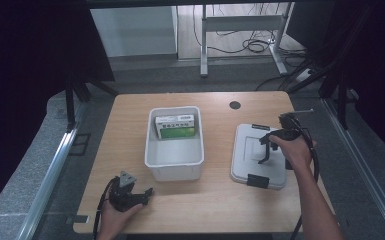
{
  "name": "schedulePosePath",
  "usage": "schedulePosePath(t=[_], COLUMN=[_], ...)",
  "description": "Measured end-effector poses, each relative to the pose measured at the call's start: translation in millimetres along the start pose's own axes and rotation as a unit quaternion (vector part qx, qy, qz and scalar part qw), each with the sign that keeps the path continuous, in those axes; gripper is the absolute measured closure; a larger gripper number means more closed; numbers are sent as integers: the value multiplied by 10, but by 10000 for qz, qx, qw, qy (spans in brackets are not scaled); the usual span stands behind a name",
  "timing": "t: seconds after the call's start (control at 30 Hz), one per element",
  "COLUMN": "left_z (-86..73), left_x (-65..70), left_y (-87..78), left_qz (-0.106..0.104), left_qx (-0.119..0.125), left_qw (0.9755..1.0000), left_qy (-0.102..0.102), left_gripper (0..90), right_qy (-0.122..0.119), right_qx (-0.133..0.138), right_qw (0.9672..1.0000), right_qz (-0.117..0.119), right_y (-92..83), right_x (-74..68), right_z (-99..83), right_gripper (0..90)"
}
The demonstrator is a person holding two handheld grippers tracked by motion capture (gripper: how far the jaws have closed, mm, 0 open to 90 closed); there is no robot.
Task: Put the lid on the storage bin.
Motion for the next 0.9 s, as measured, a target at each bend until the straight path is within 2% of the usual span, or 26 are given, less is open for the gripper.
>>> schedulePosePath(t=[0.27, 0.33, 0.53, 0.63, 0.9], left_z=[0, 0, 0, 0, 0], left_x=[-1, 0, 0, 0, -1], left_y=[-1, 0, 0, 0, 0], left_qz=[0, 0, 2, 1, 0], left_qx=[-4, 1, -2, -2, -2], left_qw=[10000, 10000, 10000, 10000, 10000], left_qy=[5, 0, 4, 3, 3], left_gripper=[123, 123, 123, 123, 123], right_qy=[134, 195, 272, 338, 515], right_qx=[-222, -295, -427, -609, -712], right_qw=[9996, 9993, 9985, 9972, 9959], right_qz=[-112, -128, -210, -277, -197], right_y=[50, 57, 83, 121, 167], right_x=[37, 38, 55, 84, 103], right_z=[-6, -7, -11, -16, -23], right_gripper=[605, 652, 715, 772, 827])
Point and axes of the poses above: each handheld gripper's, and its own axes: y roughly forward along the jaws, z roughly out of its top, x roughly to its right, the point moved 2 cm from there along y, roughly forward along the jaws, and after that the axes turned 10 degrees about x, right-handed, at the moved point
